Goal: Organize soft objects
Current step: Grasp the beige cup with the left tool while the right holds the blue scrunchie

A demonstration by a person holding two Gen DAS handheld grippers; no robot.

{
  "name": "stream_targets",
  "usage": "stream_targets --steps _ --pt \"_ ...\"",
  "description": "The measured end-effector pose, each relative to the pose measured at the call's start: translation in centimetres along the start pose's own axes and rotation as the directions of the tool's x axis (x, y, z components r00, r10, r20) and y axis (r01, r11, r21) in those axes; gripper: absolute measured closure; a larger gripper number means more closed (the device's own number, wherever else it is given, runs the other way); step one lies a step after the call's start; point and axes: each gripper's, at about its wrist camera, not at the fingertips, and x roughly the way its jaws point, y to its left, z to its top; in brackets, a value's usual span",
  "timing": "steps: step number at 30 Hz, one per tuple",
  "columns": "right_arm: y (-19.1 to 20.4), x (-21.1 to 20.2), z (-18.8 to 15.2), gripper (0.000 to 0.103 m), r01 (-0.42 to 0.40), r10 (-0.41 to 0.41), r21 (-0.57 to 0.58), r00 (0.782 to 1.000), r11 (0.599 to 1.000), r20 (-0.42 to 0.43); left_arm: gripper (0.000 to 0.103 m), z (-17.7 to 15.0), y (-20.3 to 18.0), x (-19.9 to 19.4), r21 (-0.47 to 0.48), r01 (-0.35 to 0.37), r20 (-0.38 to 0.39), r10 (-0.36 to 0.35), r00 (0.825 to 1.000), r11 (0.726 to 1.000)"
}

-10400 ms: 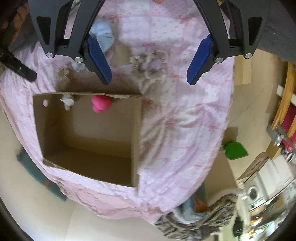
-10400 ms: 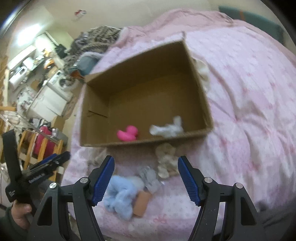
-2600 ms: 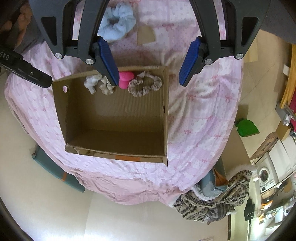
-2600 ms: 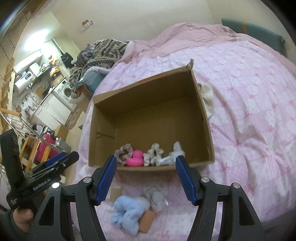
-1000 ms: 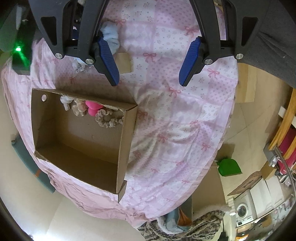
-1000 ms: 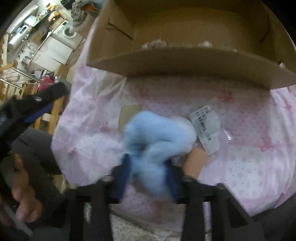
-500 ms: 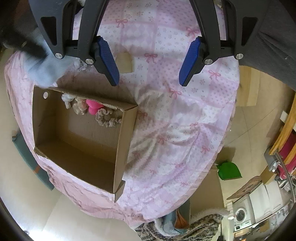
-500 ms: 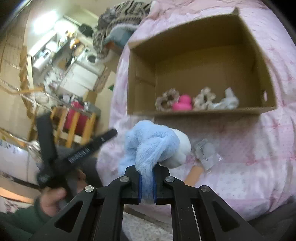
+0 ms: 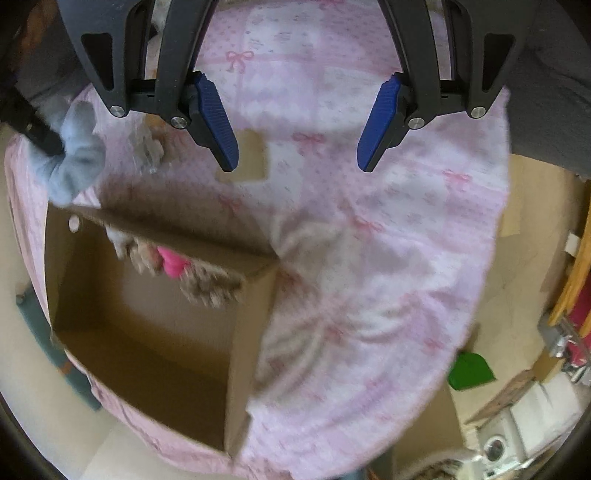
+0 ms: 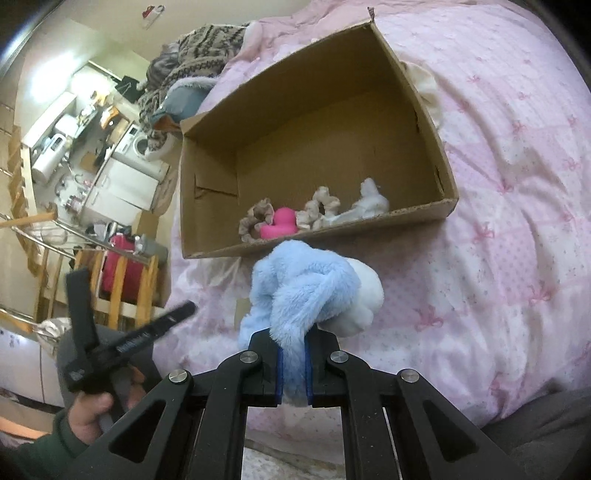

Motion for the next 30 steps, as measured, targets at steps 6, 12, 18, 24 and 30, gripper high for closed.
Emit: stream_targets --steps 6,12,18,24,30 --pt "-0.3 0.1 -0.2 0.093 0.001 -0.001 0.01 1.0 1.0 0.001 0.051 0.8 -2.8 2.7 0.056 0.06 -0.091 -0.054 0.994 0.997" --pt "0.0 0.2 -0.2 0.093 0.011 -0.011 0.007 1.0 1.0 -0.006 0.059 0.9 -3.9 4.8 0.053 0.062 -0.141 -0.054 0.989 0.997" --pt "0.3 0.5 -0.2 0.093 0.02 -0.02 0.001 1.0 1.0 -0.007 0.091 0.3 -4.5 5.7 0.097 0.022 -0.142 -0.008 0.99 0.995" --pt "0.3 0.7 -0.2 0.093 0.02 -0.02 -0.001 1.0 1.0 -0.009 0.097 0.1 -4.0 4.0 0.126 0.012 -0.099 0.001 0.995 0.992" --pt "0.5 1.2 -0.2 0.093 0.027 -0.027 -0.017 0.999 0.999 -0.018 0.097 0.0 -2.9 1.7 0.115 -0.01 -0.03 0.013 0.999 0.993"
